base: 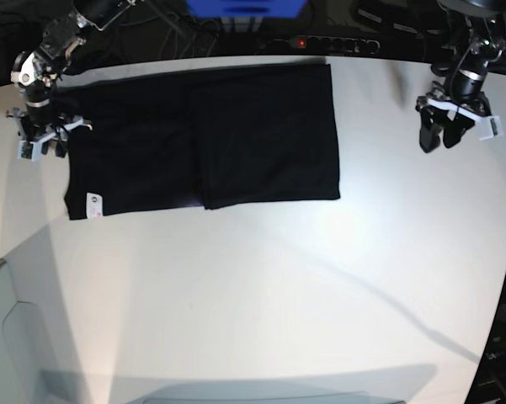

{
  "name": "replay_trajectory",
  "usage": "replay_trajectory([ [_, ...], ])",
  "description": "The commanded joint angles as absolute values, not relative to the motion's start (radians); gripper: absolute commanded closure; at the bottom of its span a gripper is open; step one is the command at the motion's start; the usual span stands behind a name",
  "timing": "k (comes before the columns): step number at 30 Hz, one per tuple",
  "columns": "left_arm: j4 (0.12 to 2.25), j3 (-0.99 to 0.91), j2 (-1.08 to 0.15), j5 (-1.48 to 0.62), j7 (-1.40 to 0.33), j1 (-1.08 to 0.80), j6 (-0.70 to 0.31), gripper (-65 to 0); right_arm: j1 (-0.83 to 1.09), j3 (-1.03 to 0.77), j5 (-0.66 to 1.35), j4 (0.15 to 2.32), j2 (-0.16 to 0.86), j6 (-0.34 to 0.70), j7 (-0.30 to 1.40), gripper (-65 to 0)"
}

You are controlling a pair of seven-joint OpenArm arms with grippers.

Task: Fold the T-shirt properly
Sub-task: 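Release the folded end and raise the left gripper away, then grasp the shirt's end near the right gripper with both grippers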

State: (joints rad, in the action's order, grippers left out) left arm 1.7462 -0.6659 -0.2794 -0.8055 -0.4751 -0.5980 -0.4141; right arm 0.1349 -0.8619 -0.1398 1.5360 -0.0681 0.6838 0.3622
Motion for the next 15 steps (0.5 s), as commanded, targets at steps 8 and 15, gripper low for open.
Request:
replay_trajectory([
  [8,1.762,-0.673,-0.292,-0.82,-0.455,-0.601,-0.42,-33.9,0.137,-0.78,-0.127,1.623,-0.062,0.698,0.341,-42.1],
  [15,1.762,-0.673,-0.292,-0.82,-0.455,-0.607,-0.42,-33.9,0.14,-0.725,-0.127,1.615,-0.064,0.698,0.341,-42.2],
])
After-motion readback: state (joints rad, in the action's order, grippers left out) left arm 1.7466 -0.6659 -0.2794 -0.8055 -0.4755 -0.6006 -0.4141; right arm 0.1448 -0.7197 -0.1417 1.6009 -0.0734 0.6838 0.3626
